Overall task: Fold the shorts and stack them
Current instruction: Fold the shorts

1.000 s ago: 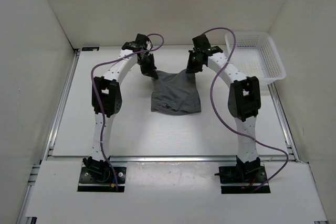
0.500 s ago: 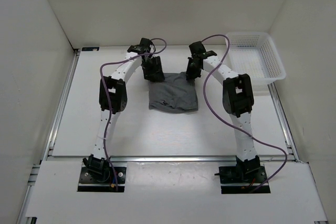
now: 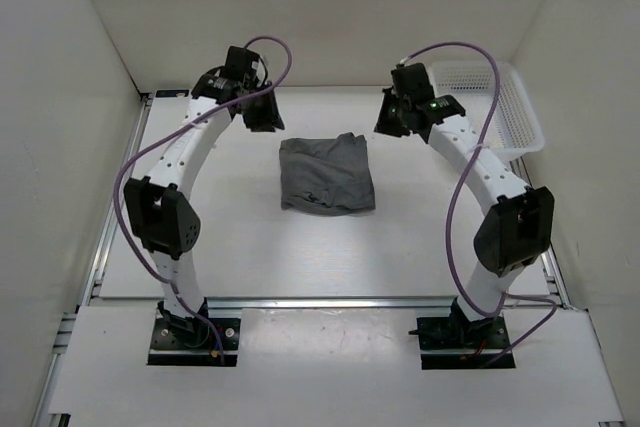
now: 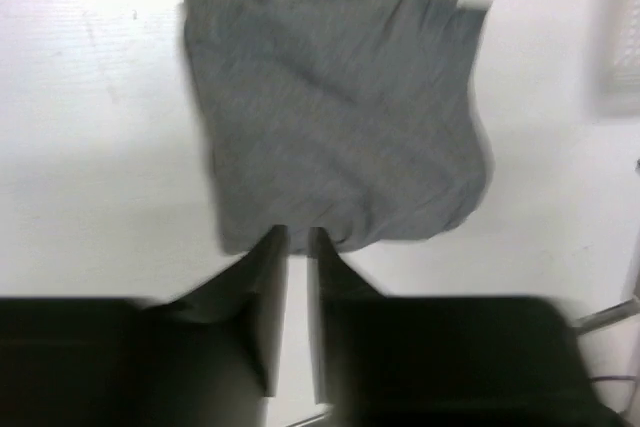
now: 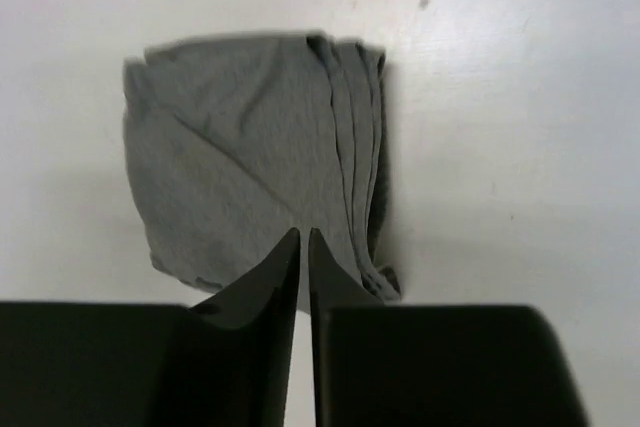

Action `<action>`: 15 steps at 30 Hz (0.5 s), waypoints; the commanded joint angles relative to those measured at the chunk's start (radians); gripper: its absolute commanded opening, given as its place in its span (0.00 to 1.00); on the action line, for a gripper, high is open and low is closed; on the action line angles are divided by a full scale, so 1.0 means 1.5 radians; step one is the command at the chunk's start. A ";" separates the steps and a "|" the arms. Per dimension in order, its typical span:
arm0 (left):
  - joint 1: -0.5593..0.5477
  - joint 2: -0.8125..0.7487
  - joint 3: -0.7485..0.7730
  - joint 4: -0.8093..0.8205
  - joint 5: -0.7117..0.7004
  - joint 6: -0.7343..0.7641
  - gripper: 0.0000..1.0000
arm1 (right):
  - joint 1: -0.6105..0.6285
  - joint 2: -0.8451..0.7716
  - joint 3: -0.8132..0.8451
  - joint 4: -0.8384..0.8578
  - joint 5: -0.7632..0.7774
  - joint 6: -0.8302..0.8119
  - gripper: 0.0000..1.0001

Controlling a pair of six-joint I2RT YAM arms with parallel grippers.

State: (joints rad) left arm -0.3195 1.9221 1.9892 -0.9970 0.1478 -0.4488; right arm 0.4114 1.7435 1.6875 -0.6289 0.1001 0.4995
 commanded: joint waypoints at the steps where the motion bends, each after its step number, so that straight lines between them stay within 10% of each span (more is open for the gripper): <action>1: -0.026 -0.017 -0.142 0.034 -0.020 -0.004 0.17 | 0.031 0.031 -0.077 0.004 -0.028 -0.008 0.08; 15: -0.040 0.153 -0.222 0.101 -0.002 -0.004 0.10 | 0.038 0.215 -0.051 0.022 -0.038 0.013 0.02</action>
State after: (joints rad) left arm -0.3744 2.1597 1.6463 -0.8848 0.1654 -0.4683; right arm 0.4629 2.0960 1.5867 -0.5999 0.0273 0.5167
